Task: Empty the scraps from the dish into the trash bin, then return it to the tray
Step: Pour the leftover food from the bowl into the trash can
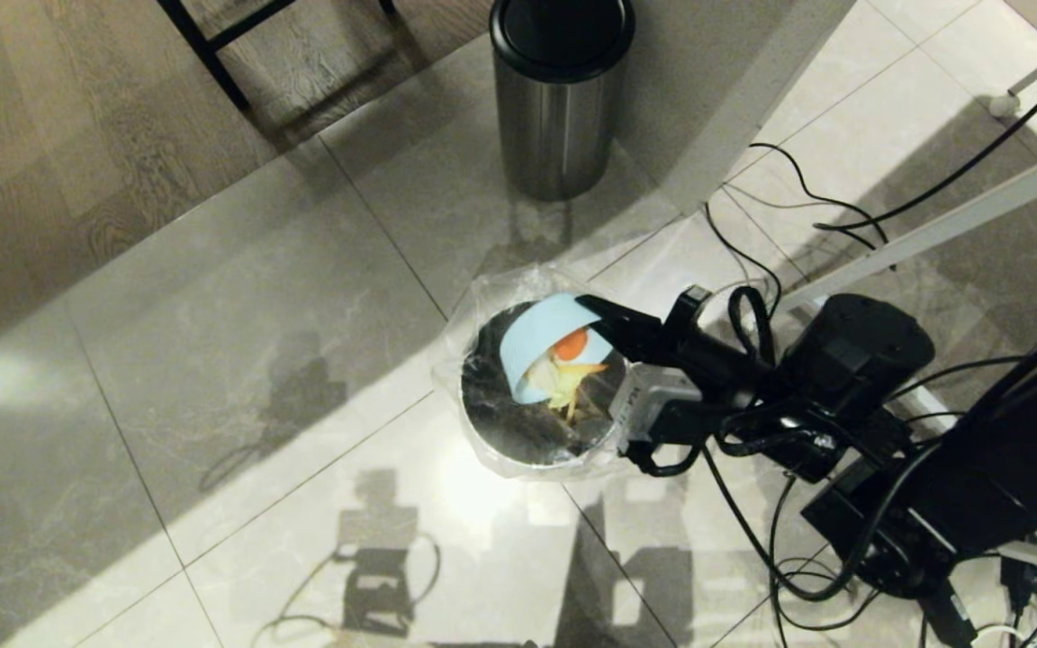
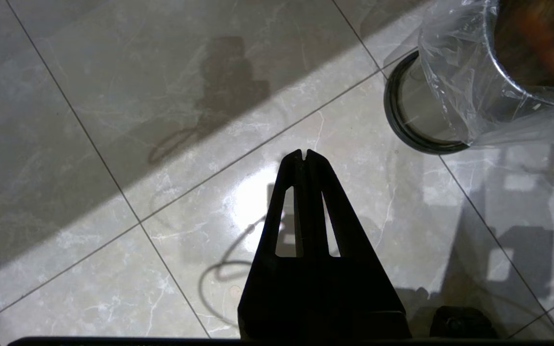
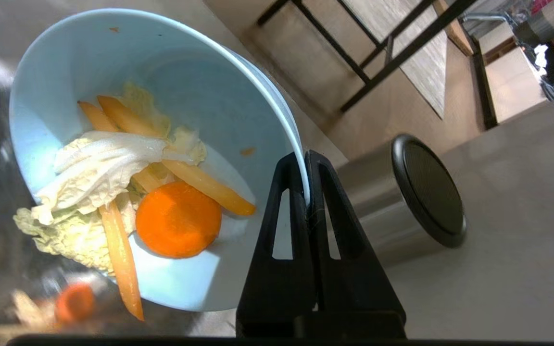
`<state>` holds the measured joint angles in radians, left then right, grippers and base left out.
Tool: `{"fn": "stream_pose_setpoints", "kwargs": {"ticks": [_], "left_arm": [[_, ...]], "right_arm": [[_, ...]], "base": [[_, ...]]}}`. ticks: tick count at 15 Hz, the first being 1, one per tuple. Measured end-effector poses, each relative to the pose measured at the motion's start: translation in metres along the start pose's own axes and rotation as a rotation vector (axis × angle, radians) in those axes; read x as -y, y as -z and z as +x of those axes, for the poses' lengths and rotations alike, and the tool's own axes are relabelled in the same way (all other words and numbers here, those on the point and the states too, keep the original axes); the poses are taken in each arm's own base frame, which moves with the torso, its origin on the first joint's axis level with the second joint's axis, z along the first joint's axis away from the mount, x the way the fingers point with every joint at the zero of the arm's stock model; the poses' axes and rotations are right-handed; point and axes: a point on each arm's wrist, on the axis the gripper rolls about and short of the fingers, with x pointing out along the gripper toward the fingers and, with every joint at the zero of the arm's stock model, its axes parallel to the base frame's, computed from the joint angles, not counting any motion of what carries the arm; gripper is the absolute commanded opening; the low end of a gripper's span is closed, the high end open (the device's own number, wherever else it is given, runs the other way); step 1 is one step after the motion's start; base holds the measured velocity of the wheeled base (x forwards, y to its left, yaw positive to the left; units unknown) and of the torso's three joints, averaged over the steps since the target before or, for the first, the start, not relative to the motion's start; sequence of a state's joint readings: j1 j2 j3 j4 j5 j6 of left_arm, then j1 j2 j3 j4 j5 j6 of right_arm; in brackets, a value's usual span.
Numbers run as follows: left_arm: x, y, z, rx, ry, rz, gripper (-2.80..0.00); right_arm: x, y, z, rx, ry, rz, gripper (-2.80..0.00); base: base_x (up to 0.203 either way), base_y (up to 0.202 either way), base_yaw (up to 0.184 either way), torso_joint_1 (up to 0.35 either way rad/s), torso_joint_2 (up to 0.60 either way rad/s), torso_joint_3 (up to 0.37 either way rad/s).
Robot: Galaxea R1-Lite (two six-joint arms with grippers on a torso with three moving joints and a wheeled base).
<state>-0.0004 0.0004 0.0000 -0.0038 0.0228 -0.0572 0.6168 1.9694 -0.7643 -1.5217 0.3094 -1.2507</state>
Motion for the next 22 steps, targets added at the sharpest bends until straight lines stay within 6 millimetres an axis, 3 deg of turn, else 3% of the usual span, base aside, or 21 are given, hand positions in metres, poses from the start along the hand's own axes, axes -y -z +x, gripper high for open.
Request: {"fn": "stream_pose_setpoints", "kwargs": {"ticks": [6,12,22], "left_arm": [[0.000,0.000,0.000,0.000,0.000,0.000,-2.80],[0.000,0.000,0.000,0.000,0.000,0.000,-2.80],[0.000,0.000,0.000,0.000,0.000,0.000,-2.80]], "right_arm": [[0.012,0.011,-0.004,-0.026,0.030,-0.039,-2.80],[0.037,0.012,0.007,0.009,0.120,-0.054,-2.80],[0.044,0.003,0.014,0.173,0.098,0.048,-2.80]], "base": [[0.000,0.000,0.000,0.000,0.00,0.000],[0.000,0.000,0.000,0.000,0.00,0.000],[0.000,0.000,0.000,0.000,0.00,0.000]]}}
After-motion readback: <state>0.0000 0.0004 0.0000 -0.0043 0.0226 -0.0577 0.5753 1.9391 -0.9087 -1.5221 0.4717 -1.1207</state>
